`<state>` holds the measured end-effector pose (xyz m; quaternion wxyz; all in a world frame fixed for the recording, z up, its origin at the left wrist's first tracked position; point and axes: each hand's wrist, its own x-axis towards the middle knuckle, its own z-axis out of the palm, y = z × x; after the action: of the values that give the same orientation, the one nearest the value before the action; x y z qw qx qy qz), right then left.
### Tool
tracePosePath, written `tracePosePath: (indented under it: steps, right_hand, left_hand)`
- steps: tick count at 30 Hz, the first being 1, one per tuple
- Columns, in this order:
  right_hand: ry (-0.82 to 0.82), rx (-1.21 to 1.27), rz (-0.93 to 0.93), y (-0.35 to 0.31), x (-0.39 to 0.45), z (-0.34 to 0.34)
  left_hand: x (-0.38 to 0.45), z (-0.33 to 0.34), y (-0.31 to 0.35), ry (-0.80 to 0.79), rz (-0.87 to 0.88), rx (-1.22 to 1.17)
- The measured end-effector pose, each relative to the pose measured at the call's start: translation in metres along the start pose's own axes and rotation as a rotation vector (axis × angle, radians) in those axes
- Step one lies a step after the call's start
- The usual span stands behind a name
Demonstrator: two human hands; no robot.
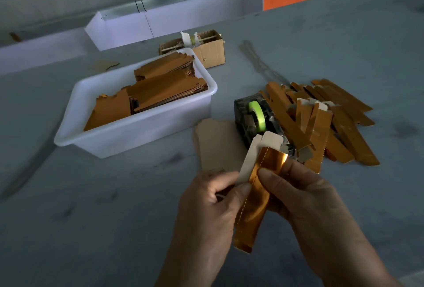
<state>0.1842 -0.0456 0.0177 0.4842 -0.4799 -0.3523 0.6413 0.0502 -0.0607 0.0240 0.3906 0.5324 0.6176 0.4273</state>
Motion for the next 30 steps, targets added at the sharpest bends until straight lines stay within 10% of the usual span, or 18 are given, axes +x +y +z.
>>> tracePosePath:
  steps: [7,17,24,30]
  right_hand:
    - [0.02,0.031,-0.006,-0.001,-0.001,0.001]
    - [0.019,0.032,-0.024,0.002,-0.005,0.004]
    - [0.085,-0.079,-0.053,0.006,-0.003,0.008]
    - [0.062,-0.028,-0.053,0.005,-0.001,0.011]
  left_hand:
    - [-0.007,0.016,-0.001,0.264,0.31,0.313]
    - [-0.021,0.029,-0.007,0.245,0.555,1.03]
    - [-0.022,0.027,-0.01,0.226,0.567,0.95]
    - [-0.009,0.015,-0.01,0.156,0.045,0.062]
